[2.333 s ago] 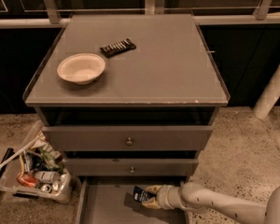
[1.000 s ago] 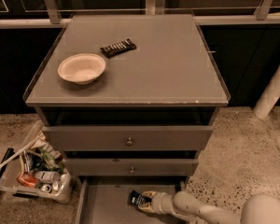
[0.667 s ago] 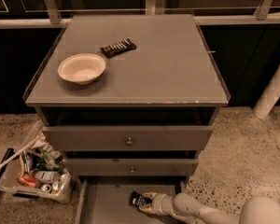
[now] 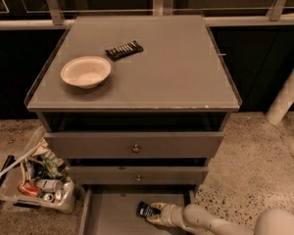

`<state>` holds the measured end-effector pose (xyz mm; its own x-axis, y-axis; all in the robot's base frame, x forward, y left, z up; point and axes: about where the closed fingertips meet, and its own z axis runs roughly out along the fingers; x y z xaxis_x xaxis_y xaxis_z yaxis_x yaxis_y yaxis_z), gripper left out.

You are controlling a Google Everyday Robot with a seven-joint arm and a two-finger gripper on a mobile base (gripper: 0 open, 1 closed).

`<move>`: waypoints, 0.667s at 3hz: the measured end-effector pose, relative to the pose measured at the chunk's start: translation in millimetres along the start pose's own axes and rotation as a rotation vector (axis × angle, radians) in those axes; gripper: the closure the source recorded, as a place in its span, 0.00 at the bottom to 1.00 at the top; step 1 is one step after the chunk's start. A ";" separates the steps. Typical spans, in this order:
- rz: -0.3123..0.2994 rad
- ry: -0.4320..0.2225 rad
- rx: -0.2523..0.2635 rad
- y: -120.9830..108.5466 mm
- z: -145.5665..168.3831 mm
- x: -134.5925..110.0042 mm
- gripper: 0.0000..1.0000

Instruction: Place rxbar blueberry into bottom drawer

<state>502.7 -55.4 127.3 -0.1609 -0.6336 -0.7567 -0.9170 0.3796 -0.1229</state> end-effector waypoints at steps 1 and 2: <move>0.000 0.000 0.000 0.0 0.0 0.0 0.58; 0.000 0.000 0.000 0.1 0.0 0.0 0.34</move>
Offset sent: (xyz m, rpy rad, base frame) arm 0.0000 0.0000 0.0000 0.0000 0.0000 0.0000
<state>502.6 -55.3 127.3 -0.1609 -0.6336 -0.7568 -0.9170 0.3795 -0.1228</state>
